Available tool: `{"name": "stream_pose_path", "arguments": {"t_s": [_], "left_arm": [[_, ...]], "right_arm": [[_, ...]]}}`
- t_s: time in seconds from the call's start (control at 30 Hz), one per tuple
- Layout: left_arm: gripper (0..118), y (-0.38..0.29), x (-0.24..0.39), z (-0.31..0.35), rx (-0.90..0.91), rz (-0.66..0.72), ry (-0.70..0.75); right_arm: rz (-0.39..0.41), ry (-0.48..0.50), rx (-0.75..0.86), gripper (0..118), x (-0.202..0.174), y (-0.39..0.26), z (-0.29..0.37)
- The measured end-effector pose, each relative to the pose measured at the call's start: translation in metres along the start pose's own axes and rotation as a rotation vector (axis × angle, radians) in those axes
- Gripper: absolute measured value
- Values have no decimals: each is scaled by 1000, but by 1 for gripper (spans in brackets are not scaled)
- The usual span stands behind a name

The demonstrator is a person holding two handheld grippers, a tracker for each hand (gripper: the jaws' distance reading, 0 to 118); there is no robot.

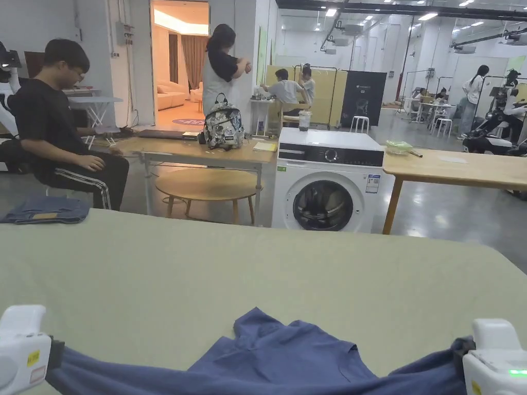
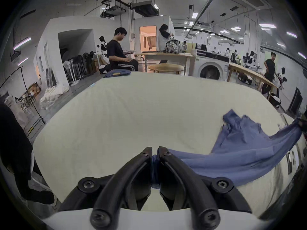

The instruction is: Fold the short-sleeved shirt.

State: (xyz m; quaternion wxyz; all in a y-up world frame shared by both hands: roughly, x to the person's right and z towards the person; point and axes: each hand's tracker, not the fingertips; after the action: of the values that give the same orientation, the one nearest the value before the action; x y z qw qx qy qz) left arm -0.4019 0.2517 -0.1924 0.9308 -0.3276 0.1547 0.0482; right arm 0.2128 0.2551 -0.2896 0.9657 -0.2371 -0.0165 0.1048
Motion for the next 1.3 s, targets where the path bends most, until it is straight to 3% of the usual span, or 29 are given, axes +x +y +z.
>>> {"name": "stream_pose_path", "arguments": {"t_s": [0.3,0.5,0.57,0.6,0.63,0.7,0.87,1.07,1.2,1.27,1.3], "left_arm": [[2,-56,-13,-16,-122,4,-3],[3,-68,-15,-21,-154,7,8],[21,-68,-14,-20,-155,8,17],[34,-69,-12,-17,-151,0,27],[52,-69,-11,-16,-151,-6,31],[68,-66,-9,-12,-143,-2,22],[68,-54,12,5,-81,-4,0],[66,-37,61,20,67,-12,-75],[38,-32,103,29,185,-51,-76],[31,-32,117,29,229,-39,-91],[24,-31,125,30,247,-42,-105]], "right_arm": [[39,0,-108,2,-10,-64,7],[39,3,-134,4,-16,-73,15],[48,-3,-122,9,-19,-72,18],[51,-7,-116,17,-22,-71,20],[56,-8,-108,36,-26,-69,24],[55,0,-80,64,-25,-68,20],[59,9,0,68,-52,-58,39],[-69,101,138,68,-89,-39,44],[-111,138,217,66,-118,-25,53],[-121,142,252,47,-130,-18,57],[-123,134,267,32,-136,-14,58]]}}
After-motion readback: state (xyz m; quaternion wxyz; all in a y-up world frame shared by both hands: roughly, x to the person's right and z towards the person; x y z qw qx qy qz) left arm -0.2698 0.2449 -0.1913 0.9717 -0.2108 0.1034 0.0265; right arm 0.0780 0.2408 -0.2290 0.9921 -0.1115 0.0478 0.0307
